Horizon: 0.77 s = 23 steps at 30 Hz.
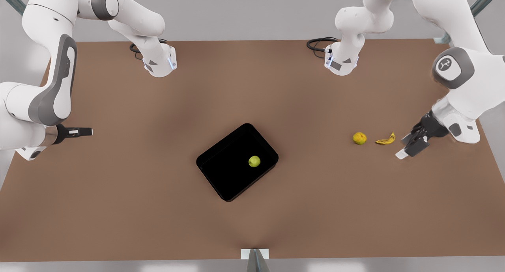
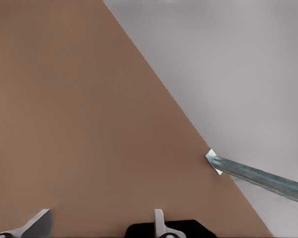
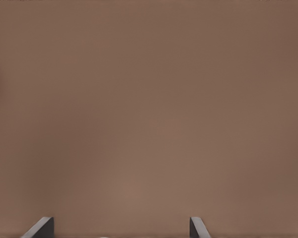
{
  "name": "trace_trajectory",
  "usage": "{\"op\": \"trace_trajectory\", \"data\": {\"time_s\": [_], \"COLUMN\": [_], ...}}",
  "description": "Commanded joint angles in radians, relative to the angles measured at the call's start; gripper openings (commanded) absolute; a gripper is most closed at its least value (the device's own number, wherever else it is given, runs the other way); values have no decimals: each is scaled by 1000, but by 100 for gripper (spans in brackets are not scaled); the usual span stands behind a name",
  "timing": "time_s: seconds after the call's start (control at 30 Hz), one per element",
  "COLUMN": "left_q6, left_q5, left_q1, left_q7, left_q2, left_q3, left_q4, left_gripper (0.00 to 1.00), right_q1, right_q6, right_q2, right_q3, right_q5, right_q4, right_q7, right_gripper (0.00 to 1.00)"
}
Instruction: Place the storage box in the middle with the right arm, and place the apple in the storage box with the left arm
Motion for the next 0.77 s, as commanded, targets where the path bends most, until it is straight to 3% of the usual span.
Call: {"op": "trace_trajectory", "data": {"time_s": [0.0,0.07,0.1,0.13,0.23,0.27,0.3,0.33,0.47,0.57,0.73], "left_q6": [-43,-216,-251,-276,-347,-301,-166,-146,-147,-239,-238], "left_q5": [127,280,343,357,355,358,358,358,360,361,361], "left_q1": [-6,5,61,61,42,42,42,42,42,38,37], "left_q7": [131,623,611,594,564,563,540,535,474,474,472], "left_q2": [-12,-187,-190,-178,52,10,-89,-106,-100,48,49], "left_q3": [0,-26,-162,-192,-184,-183,-183,-183,-187,-192,-192], "left_q4": [-3,-148,-139,-139,86,18,-166,-202,-194,2,-1], "left_gripper": [100,100,100,100,100,100,100,100,100,100,100], "right_q1": [-1,-4,-6,-6,-6,-6,-6,-6,-6,-6,-7], "right_q6": [0,0,2,2,2,2,3,3,3,3,3], "right_q2": [0,0,1,1,1,1,1,1,1,6,8], "right_q3": [0,0,0,0,0,0,0,0,0,0,0], "right_q5": [0,0,0,0,0,0,0,0,0,0,0], "right_q4": [0,0,0,-2,-2,-2,-2,-2,-2,-2,-2], "right_q7": [0,0,0,0,0,0,0,0,0,-2,0], "right_gripper": [100,100,100,100,100,100,100,100,100,100,100]}}
